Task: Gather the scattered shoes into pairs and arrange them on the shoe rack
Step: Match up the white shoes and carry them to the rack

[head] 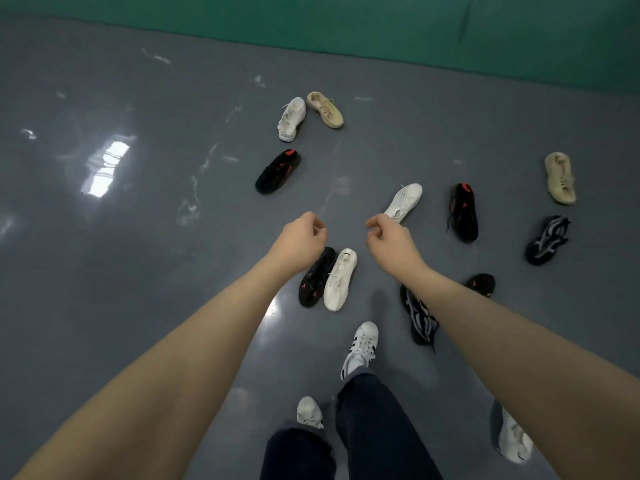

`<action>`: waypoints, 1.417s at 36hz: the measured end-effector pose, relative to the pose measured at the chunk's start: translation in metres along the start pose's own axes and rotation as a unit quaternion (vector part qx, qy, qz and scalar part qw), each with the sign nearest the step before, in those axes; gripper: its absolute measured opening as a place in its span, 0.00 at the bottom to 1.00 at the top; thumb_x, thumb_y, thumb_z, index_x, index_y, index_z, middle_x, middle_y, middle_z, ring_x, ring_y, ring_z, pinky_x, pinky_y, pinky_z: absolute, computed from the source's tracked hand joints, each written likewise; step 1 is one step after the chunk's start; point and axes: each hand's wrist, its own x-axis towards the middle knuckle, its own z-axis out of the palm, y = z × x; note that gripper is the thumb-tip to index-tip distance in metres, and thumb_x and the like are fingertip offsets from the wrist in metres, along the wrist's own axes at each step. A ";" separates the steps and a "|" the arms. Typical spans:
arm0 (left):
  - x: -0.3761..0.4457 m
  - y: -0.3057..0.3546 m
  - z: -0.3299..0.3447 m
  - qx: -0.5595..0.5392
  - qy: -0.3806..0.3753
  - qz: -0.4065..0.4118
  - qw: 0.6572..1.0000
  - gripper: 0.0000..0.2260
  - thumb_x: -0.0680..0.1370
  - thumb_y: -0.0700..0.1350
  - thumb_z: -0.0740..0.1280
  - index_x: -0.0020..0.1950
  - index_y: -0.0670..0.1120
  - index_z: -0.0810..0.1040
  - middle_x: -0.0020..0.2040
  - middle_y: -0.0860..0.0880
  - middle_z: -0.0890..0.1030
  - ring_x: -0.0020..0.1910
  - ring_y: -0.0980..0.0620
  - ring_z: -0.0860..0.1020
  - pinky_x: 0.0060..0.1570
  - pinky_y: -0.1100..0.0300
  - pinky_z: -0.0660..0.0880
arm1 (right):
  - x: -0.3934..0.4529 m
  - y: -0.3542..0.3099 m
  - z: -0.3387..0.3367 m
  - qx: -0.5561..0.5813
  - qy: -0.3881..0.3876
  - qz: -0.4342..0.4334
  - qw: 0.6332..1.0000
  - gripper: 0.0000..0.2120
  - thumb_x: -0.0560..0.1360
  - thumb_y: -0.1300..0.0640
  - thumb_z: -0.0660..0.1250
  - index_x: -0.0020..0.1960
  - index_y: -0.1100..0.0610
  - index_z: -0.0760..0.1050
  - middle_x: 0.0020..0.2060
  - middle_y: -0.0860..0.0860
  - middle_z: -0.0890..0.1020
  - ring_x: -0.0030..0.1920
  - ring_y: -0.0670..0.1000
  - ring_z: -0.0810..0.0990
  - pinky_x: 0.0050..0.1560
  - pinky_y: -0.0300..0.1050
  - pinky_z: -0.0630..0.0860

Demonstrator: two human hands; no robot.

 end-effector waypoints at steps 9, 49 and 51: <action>0.093 -0.005 0.018 -0.002 -0.019 -0.041 0.999 0.12 0.81 0.45 0.57 0.61 0.43 0.73 0.56 0.48 0.77 0.52 0.50 0.73 0.49 0.61 0.68 | 0.089 0.022 0.004 -0.037 -0.030 0.033 0.998 0.14 0.76 0.61 0.55 0.57 0.57 0.74 0.51 0.52 0.81 0.50 0.54 0.78 0.55 0.52 0.76; 0.396 -0.312 0.333 0.131 -0.166 0.036 0.977 0.21 0.79 0.48 0.61 0.71 0.45 0.65 0.67 0.44 0.72 0.66 0.43 0.69 0.65 0.48 0.66 | 0.316 0.368 0.335 -0.082 -0.057 0.279 0.955 0.18 0.78 0.51 0.60 0.61 0.63 0.66 0.58 0.58 0.74 0.54 0.58 0.75 0.45 0.49 0.71; 0.404 -0.322 0.345 0.175 -0.174 0.060 0.967 0.22 0.79 0.48 0.60 0.72 0.46 0.64 0.69 0.45 0.69 0.67 0.43 0.65 0.66 0.50 0.63 | 0.322 0.381 0.348 -0.097 -0.062 0.301 0.947 0.19 0.78 0.50 0.60 0.62 0.63 0.64 0.58 0.58 0.74 0.56 0.59 0.76 0.46 0.49 0.70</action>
